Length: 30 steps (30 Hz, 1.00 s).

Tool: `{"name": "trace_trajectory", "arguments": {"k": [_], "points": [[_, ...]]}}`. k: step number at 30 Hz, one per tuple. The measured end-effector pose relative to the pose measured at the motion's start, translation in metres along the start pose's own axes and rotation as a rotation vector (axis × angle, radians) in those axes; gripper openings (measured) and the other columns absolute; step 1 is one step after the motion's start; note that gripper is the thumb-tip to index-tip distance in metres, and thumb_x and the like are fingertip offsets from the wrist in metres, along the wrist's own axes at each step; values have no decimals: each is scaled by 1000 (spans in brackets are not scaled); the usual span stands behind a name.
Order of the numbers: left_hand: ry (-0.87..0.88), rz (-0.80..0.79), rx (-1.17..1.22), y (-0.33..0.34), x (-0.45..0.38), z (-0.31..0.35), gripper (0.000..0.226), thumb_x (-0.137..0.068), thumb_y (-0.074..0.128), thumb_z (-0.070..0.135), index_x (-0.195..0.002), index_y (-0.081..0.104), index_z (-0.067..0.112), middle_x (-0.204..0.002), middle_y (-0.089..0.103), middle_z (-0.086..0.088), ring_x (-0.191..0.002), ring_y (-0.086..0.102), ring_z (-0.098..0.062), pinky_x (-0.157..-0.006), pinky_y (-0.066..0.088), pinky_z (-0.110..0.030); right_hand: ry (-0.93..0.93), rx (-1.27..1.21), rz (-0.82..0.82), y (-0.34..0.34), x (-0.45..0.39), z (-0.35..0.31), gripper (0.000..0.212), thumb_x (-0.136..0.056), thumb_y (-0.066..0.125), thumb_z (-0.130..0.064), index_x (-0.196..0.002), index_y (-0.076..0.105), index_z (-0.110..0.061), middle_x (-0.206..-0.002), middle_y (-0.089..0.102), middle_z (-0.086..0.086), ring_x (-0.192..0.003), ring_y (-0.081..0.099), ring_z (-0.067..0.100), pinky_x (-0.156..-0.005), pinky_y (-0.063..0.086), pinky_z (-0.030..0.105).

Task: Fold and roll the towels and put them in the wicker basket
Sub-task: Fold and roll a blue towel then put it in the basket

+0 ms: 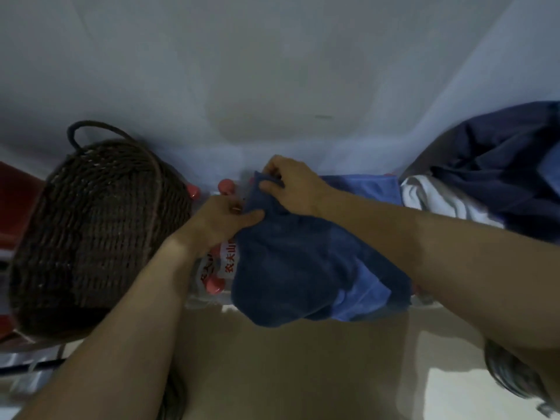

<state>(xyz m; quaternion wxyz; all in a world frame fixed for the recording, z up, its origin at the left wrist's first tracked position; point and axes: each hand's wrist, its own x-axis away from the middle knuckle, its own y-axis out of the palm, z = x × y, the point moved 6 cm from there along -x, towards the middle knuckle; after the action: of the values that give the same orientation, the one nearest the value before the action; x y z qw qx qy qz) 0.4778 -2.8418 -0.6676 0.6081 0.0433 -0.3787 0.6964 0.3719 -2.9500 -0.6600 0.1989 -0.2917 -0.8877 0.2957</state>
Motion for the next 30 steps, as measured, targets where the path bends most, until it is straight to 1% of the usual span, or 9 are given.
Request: {"name": "trace_trajectory", "arguments": {"k": [5,7,10,14,16,19,24,26,30], "points": [[258,308,-87,-4,17,6,33,-92,63,29,-90,58,-3,-77,65,-17,-69,62,-27,-62,49,-40,-21,-67,172,-6,0,-13,24,-100,53,-22,-112,55,-2,-93,55,8,-84,49,22,-71,36,32],[262,228,46,6,31,1,32,-90,65,35,-97,65,3,-83,73,-7,-77,70,-19,-68,57,-34,15,-120,313,-18,1,-26,20,-99,52,-21,-110,53,-4,-91,53,5,-83,48,21,-69,32,28],[309,169,-29,27,66,-11,19,-87,70,32,-73,61,22,-59,66,17,-58,62,5,-55,47,-10,0,-201,392,-28,15,-41,10,-99,50,-19,-98,47,-10,-87,54,5,-80,50,22,-68,35,30],[267,160,125,45,97,-39,40,-84,70,39,-82,64,0,-69,66,-19,-61,64,-30,-55,53,-43,-12,-107,331,-18,29,-40,17,-98,53,-19,-105,56,-4,-92,61,10,-83,54,25,-76,41,34],[265,194,129,52,108,-53,43,-85,70,34,-72,56,-5,-56,53,-20,-48,48,-20,-47,38,-34,-3,-53,299,-8,26,-36,16,-98,54,-19,-105,59,-6,-98,65,14,-87,56,27,-76,43,35],[245,289,168,61,126,-71,40,-89,68,17,-59,43,7,-47,38,3,-43,33,-4,-46,26,-19,52,4,250,7,10,-29,16,-98,52,-18,-104,63,-7,-107,66,12,-97,59,29,-81,46,34],[208,373,216,60,143,-97,17,-87,70,28,-78,62,17,-67,63,4,-62,61,-12,-53,44,-29,131,114,180,40,-17,-18,20,-99,49,-21,-106,67,-19,-113,67,5,-112,55,29,-100,42,41],[311,379,127,54,147,-98,19,-85,71,35,-74,62,22,-68,61,8,-67,58,-5,-60,40,-18,135,169,176,52,-23,-14,20,-99,48,-25,-107,67,-23,-115,65,4,-114,52,28,-98,37,39],[442,306,-152,55,146,-115,33,-81,62,53,-63,64,25,-72,60,10,-75,53,-4,-72,40,-19,121,247,282,58,-30,-10,22,-100,47,-27,-109,67,-24,-114,64,6,-113,50,30,-89,31,37]]}}
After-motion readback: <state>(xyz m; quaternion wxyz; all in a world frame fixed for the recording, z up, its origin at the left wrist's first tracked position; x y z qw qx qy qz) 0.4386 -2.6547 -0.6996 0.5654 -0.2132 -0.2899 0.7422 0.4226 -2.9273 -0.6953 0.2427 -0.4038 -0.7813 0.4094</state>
